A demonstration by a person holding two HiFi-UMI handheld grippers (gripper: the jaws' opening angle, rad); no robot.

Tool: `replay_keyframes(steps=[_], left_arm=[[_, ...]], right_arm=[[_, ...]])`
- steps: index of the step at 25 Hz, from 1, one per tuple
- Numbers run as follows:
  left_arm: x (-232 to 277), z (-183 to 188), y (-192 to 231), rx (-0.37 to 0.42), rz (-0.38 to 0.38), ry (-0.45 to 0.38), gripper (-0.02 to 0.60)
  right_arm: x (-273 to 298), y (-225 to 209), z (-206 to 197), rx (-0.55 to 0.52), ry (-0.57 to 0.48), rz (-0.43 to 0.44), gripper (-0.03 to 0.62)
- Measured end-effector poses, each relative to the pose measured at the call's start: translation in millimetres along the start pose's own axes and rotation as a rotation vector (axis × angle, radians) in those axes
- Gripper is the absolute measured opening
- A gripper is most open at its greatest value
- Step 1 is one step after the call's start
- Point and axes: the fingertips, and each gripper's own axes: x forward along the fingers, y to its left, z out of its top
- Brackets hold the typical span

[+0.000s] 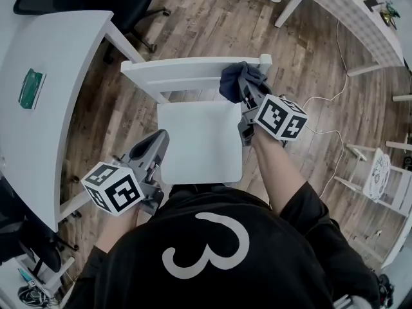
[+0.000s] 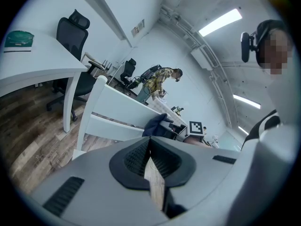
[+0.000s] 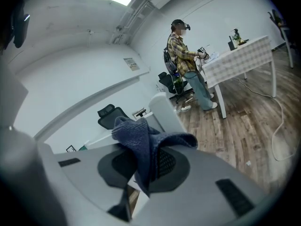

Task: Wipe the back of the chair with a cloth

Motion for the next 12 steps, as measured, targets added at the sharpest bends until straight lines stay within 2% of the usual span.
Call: replay_keyframes(steps=[6,12], left_arm=[[7,-4,-14,0.004,-0.003,0.003,0.014],[2,-8,-17,-0.001,0.004,-0.004,0.014]], right_arm=[[-12,-15,6,0.093,-0.023,0.012,0.049],[-15,-14,7,0.095,-0.029,0.022,0.049]])
